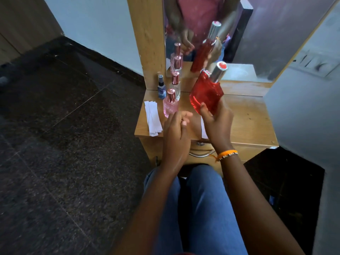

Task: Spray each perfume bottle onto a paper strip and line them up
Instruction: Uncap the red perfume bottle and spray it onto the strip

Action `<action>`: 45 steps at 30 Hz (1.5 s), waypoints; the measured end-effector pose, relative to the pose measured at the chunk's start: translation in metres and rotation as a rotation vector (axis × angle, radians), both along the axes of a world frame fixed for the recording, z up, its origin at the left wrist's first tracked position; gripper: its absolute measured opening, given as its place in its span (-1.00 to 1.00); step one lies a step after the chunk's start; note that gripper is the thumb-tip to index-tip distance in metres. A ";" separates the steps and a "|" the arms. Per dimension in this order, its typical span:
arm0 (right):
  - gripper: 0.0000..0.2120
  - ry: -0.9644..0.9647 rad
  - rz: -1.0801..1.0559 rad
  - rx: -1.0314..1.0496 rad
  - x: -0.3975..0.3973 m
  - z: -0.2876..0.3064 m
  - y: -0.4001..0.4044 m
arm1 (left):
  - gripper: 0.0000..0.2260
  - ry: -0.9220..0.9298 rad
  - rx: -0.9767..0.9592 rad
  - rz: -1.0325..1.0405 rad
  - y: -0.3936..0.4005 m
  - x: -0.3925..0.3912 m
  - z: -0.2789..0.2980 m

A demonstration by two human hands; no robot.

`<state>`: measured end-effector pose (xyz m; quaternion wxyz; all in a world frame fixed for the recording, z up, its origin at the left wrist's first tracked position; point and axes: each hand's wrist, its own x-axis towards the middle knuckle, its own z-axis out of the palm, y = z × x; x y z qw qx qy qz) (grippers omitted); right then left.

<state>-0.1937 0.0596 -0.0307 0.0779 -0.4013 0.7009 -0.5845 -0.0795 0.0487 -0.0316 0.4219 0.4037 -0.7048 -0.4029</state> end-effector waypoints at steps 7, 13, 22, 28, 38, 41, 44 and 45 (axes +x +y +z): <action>-0.66 -0.266 0.459 -0.007 -0.003 0.018 0.057 | -0.57 0.135 0.124 -0.156 0.003 -0.008 0.019; -0.61 -0.322 0.496 0.110 -0.002 0.034 0.067 | -0.65 0.183 0.333 -0.147 -0.006 0.005 0.021; -0.87 -0.542 0.117 -0.222 0.024 0.079 0.024 | -0.65 -0.010 0.108 -0.182 0.012 -0.001 0.027; -0.79 -0.820 0.259 -0.255 0.016 0.088 0.022 | -0.67 -0.006 0.228 -0.402 0.005 0.010 0.030; -0.78 -1.204 0.987 -0.245 -0.015 0.060 0.031 | -0.91 0.143 0.653 -0.715 0.001 0.023 0.024; -0.82 -1.305 1.076 -0.362 -0.012 0.049 0.035 | -0.90 0.153 0.774 -0.792 -0.002 0.025 0.020; -0.84 -1.394 1.116 -0.439 -0.008 0.047 0.034 | -0.86 0.231 0.893 -0.853 0.002 0.026 0.017; -0.81 -1.374 1.052 -0.429 -0.007 0.049 0.034 | -0.84 0.272 0.911 -0.823 0.004 0.025 0.016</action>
